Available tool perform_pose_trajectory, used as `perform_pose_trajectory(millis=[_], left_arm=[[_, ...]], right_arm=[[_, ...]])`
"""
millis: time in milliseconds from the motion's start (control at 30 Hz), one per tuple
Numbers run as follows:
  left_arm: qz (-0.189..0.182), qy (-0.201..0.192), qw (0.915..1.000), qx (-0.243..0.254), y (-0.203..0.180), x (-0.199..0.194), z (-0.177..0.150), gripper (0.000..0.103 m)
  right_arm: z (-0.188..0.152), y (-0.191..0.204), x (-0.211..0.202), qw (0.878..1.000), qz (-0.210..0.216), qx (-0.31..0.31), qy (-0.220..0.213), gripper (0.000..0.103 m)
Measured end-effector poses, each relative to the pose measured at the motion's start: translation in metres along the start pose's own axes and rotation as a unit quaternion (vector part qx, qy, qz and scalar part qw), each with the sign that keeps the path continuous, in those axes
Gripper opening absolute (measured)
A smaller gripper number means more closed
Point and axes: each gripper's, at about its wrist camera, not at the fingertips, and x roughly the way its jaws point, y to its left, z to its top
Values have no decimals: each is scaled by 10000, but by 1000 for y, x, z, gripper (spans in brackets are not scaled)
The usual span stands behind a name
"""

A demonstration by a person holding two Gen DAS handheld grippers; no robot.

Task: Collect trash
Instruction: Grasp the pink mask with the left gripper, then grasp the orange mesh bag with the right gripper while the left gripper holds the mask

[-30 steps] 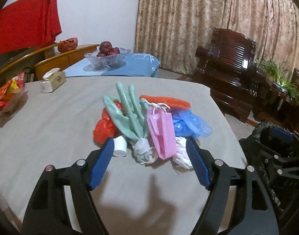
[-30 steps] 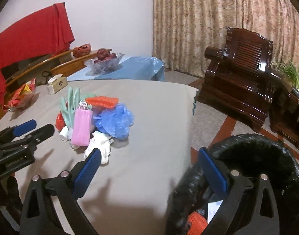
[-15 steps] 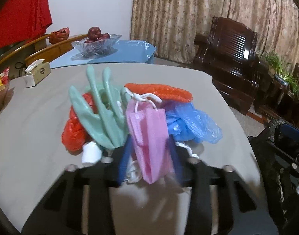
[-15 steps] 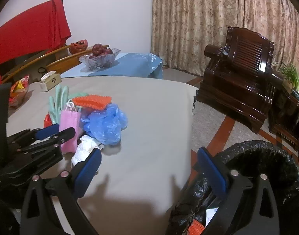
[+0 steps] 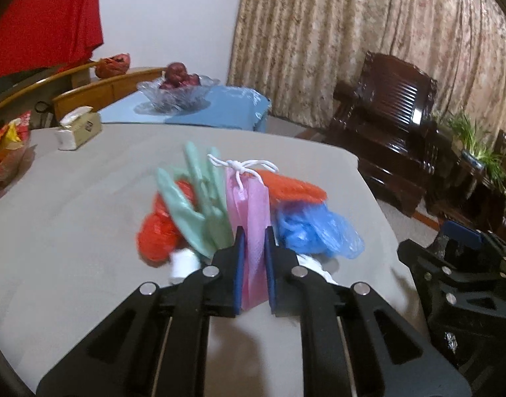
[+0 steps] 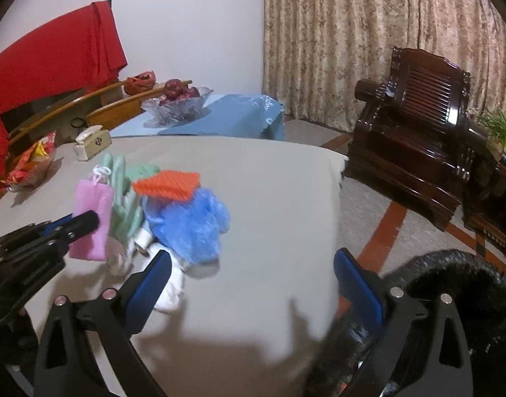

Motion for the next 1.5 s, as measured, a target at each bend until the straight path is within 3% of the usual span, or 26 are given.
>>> perform_pose_trajectory(millis=[300, 667, 767, 833, 867, 933, 1033, 1300, 1500], left_arm=[[320, -53, 9994, -92, 33, 16, 28, 10], [388, -63, 9988, -295, 50, 37, 39, 10], [384, -55, 9988, -301, 51, 37, 38, 10], [388, -43, 9988, -300, 52, 37, 36, 11], [392, -37, 9988, -303, 52, 37, 35, 11], [394, -28, 9987, -325, 53, 36, 35, 11], [393, -42, 9987, -321, 53, 33, 35, 11], [266, -141, 9992, -248, 43, 18, 40, 11], [119, -180, 9997, -133, 26, 0, 37, 11]], right_arm=[[47, 40, 43, 9992, 367, -110, -147, 96], [59, 57, 107, 9971, 592, -190, 440, 89], [49, 59, 116, 9946, 756, -152, 690, 76], [43, 61, 117, 9926, 905, -182, 789, 61], [42, 61, 115, 9918, 1003, -184, 775, 57], [41, 62, 108, 9910, 1119, -198, 701, 37], [43, 61, 97, 9909, 1201, -228, 564, 22], [50, 54, 61, 9902, 1368, -140, 262, 12], [48, 45, 25, 9903, 1389, -53, 27, 12]])
